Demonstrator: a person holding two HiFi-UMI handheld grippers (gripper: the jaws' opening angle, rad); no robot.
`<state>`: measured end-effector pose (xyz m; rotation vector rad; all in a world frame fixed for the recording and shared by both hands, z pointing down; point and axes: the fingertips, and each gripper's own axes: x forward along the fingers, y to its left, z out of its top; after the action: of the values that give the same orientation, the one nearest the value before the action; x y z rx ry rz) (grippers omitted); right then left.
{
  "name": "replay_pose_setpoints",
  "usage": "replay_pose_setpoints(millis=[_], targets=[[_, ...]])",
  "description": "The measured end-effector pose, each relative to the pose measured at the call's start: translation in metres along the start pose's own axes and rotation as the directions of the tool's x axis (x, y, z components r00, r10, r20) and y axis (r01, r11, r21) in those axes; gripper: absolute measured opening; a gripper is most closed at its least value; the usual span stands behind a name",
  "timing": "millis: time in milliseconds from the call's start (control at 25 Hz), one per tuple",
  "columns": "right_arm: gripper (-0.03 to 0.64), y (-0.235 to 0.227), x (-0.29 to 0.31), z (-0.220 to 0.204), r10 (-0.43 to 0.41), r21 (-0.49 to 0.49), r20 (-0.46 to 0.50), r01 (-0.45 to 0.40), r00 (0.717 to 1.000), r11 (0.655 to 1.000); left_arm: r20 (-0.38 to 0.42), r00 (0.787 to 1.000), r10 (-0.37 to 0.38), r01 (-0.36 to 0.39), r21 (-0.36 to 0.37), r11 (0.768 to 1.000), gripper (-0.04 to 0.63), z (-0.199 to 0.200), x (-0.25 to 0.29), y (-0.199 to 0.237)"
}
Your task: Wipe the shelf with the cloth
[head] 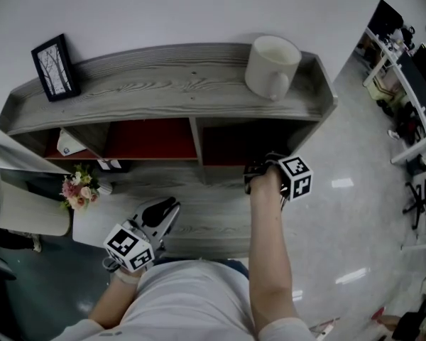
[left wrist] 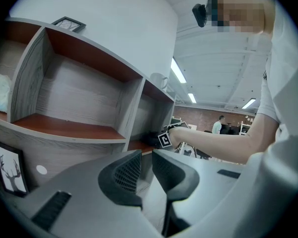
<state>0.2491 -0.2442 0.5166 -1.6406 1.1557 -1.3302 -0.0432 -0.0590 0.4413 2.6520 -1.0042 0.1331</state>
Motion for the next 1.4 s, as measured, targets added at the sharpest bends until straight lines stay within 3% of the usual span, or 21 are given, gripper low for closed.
replay_pose_setpoints(millis=[400, 560, 720, 840, 1160, 1400], targets=[[0.071, -0.019, -0.038, 0.000, 0.028, 0.014, 0.024, -0.029, 0.999, 0.999, -0.005, 0.999, -0.051, 0.051, -0.004, 0.999, 0.052, -0.003, 0.004, -0.007], [0.071, 0.000, -0.045, 0.000, 0.102, -0.100, 0.016, -0.100, 0.995, 0.990, -0.008, 0.998, -0.067, 0.067, -0.006, 0.998, 0.052, -0.003, 0.006, -0.010], [0.071, 0.045, -0.041, -0.005, 0.187, -0.365, -0.014, -0.179, 0.982, 0.914, -0.013, 0.997, -0.072, 0.072, -0.006, 0.997, 0.052, -0.005, 0.008, -0.010], [0.071, 0.080, -0.033, -0.005, 0.240, -0.483, -0.017, -0.219, 0.971, 0.848, -0.013, 0.998, -0.068, 0.068, -0.005, 0.998, 0.052, -0.004, 0.007, -0.009], [0.071, 0.161, -0.017, 0.000, 0.414, -0.535, 0.010, -0.345, 0.910, 0.771, -0.005, 1.000, -0.013, 0.013, -0.011, 1.000, 0.052, 0.000, -0.003, 0.006], [0.071, 0.202, -0.013, -0.036, 0.531, -0.623, -0.055, -0.445, 0.846, 0.644, 0.004, 1.000, 0.028, -0.027, -0.022, 0.999, 0.052, 0.000, -0.009, 0.018]])
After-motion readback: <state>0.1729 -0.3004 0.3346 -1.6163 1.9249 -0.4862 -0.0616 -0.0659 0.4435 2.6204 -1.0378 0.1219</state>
